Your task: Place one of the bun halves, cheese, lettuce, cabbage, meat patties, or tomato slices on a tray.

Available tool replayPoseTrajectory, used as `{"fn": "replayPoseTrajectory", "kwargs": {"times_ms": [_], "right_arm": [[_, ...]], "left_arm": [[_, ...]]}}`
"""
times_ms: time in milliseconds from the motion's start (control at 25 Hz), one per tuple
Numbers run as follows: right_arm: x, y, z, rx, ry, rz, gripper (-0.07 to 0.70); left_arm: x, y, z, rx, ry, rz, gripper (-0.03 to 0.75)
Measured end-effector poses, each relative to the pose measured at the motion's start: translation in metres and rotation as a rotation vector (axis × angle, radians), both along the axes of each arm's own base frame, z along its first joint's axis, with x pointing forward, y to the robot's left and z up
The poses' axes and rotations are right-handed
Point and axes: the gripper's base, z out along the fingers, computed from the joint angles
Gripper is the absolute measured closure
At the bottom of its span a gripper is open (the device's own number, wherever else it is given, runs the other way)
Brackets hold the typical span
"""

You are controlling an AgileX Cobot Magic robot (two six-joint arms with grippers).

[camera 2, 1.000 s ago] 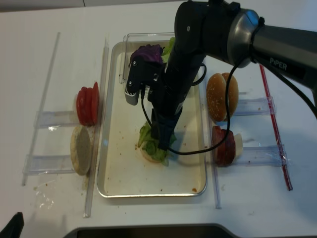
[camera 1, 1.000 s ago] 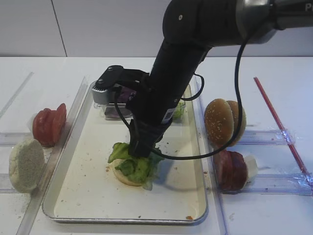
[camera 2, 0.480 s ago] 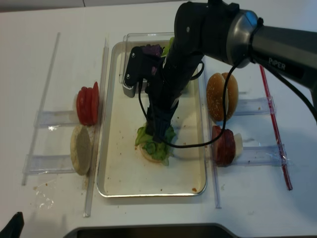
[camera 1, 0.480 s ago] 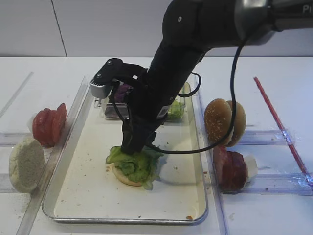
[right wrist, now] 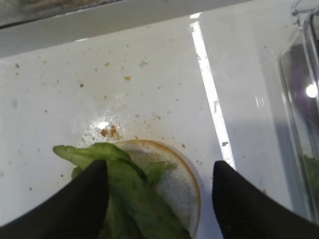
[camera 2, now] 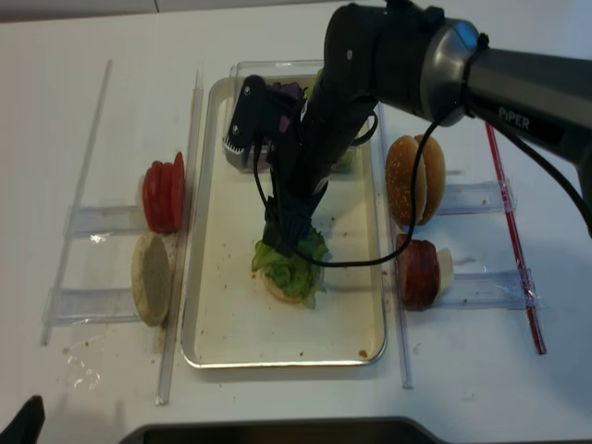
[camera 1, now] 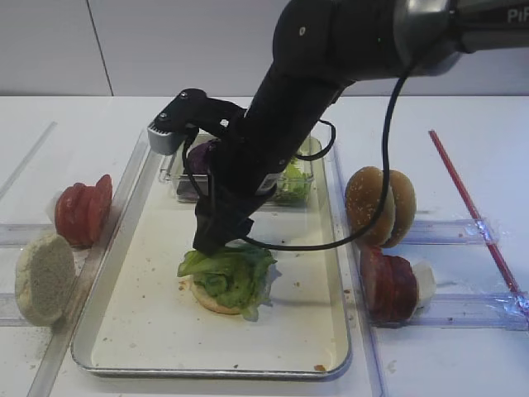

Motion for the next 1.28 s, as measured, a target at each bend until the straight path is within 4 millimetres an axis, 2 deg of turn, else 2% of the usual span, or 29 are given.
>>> {"fn": "replayPoseTrajectory", "kwargs": {"times_ms": [440,560,760,880,1280], "right_arm": [[0.008,0.007,0.044,0.020,0.091,-0.150,0.159],[0.007,0.005,0.049,-0.004,0.143,-0.222,0.159],[0.010,-0.001,0.053,-0.073,0.244,-0.478,0.159],[0.010,-0.006,0.055,-0.126,0.275,-0.567,0.159],[0.011,-0.011,0.065,-0.169,0.271,-0.660,0.160]], "left_arm": [[0.000,0.000,0.000,0.000,0.000,0.000,0.263],[0.000,0.000,0.000,0.000,0.000,0.000,0.263],[0.000,0.000,0.000,-0.001,0.000,0.001,0.263],[0.000,0.000,0.000,-0.001,0.000,0.001,0.263],[0.000,0.000,0.000,-0.001,0.000,0.001,0.263]]}}
